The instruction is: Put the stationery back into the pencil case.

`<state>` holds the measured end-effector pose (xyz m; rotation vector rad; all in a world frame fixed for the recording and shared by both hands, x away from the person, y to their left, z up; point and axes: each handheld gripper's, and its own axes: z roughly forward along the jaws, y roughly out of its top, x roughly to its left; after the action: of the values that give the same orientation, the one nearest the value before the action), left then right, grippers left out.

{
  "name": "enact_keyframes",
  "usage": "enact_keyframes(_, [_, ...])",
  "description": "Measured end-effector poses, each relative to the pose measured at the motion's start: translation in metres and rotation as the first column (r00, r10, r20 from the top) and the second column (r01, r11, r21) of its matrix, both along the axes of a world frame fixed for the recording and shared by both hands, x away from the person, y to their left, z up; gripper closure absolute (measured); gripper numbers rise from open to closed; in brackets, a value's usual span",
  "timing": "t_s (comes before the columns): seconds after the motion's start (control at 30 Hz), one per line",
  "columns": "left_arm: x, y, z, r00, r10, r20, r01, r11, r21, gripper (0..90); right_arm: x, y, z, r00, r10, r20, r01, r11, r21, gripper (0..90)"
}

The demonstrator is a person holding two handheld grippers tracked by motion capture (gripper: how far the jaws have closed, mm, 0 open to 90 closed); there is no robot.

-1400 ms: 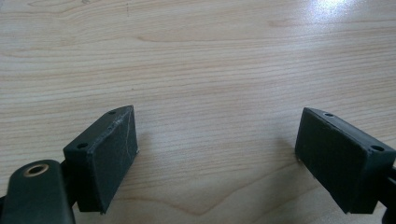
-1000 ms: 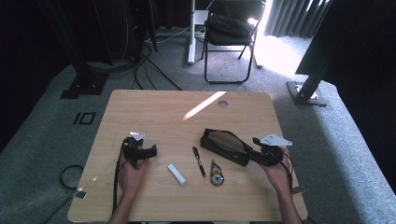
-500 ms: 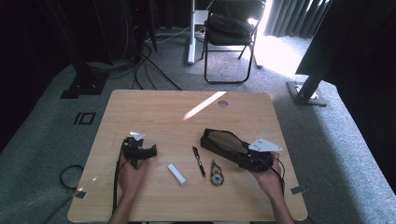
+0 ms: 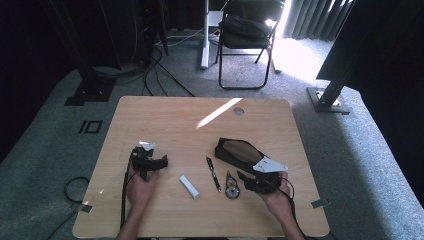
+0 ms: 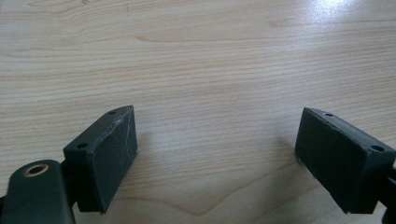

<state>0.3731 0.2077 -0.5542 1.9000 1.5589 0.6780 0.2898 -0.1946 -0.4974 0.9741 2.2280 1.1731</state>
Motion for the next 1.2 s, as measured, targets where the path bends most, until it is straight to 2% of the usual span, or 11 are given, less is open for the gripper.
enact_keyframes(0.17, [0.000,0.000,0.000,1.0000,0.000,0.000,0.000,1.0000,0.000,13.3,-0.005,0.008,-0.014,0.9994,0.010,-0.033,-0.010,1.000,-0.024,43.4])
enact_keyframes(0.27, [0.000,0.000,0.000,1.0000,0.000,0.000,0.000,1.0000,0.000,13.3,-0.008,0.016,-0.019,0.9995,0.015,-0.028,-0.017,0.998,-0.058,43.8])
enact_keyframes(0.7, [0.000,0.000,0.000,1.0000,0.000,0.000,0.000,1.0000,0.000,13.3,-0.013,0.036,-0.039,0.9959,0.037,-0.082,-0.043,0.996,-0.081,36.0])
enact_keyframes(0.83, [0.000,0.000,0.000,1.0000,0.000,0.000,0.000,1.0000,0.000,13.3,-0.013,0.041,-0.043,0.9966,0.032,-0.076,-0.040,0.993,-0.109,33.0])
enact_keyframes(1.03, [0.000,0.000,0.000,1.0000,0.000,0.000,0.000,1.0000,0.000,13.3,-0.011,0.041,-0.045,0.9951,0.033,-0.093,-0.043,0.993,-0.108,30.1])
enact_keyframes(1.2, [0.000,0.000,0.000,1.0000,0.000,0.000,0.000,1.0000,0.000,13.3,-0.012,0.044,-0.049,0.9932,0.042,-0.109,-0.058,0.988,-0.140,29.5])
